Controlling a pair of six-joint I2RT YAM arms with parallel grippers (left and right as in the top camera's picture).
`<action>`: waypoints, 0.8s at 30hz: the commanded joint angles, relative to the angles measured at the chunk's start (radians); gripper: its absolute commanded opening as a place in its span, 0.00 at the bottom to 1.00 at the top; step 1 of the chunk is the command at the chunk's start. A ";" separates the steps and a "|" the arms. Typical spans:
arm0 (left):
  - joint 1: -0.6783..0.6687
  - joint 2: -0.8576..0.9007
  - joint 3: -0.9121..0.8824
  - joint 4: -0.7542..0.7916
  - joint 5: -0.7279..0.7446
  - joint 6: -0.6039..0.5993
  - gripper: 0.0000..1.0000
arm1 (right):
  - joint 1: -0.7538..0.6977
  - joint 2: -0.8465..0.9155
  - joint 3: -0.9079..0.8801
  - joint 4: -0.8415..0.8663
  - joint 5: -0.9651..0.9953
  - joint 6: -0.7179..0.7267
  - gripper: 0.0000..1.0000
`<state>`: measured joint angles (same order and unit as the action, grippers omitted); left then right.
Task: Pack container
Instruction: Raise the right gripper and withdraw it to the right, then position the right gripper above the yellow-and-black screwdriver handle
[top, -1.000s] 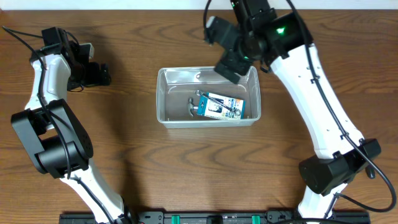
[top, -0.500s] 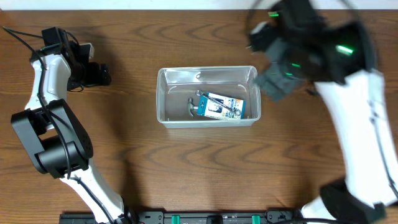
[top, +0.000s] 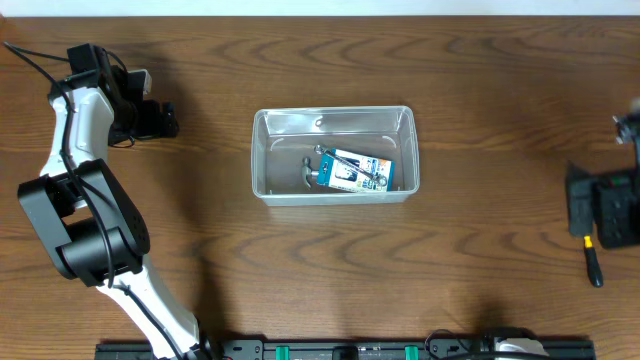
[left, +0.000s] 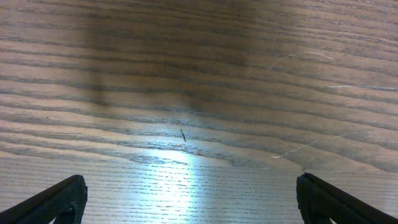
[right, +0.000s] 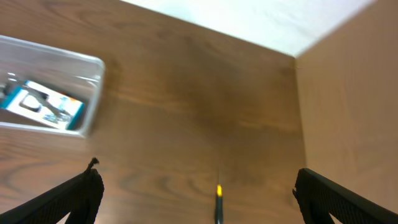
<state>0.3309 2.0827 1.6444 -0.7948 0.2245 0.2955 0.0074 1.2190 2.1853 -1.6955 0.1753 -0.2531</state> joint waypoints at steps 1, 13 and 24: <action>0.000 0.005 -0.004 0.000 -0.008 0.006 0.98 | -0.068 0.014 -0.141 -0.003 0.057 0.010 0.99; 0.000 0.005 -0.004 0.000 -0.008 0.006 0.98 | -0.430 0.025 -0.581 0.014 -0.341 -0.370 0.99; 0.000 0.005 -0.004 0.000 -0.008 0.006 0.98 | -0.600 0.049 -0.636 0.114 -0.282 -0.262 0.99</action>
<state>0.3309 2.0827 1.6444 -0.7952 0.2249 0.2955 -0.5835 1.2697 1.5551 -1.5829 -0.0937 -0.5926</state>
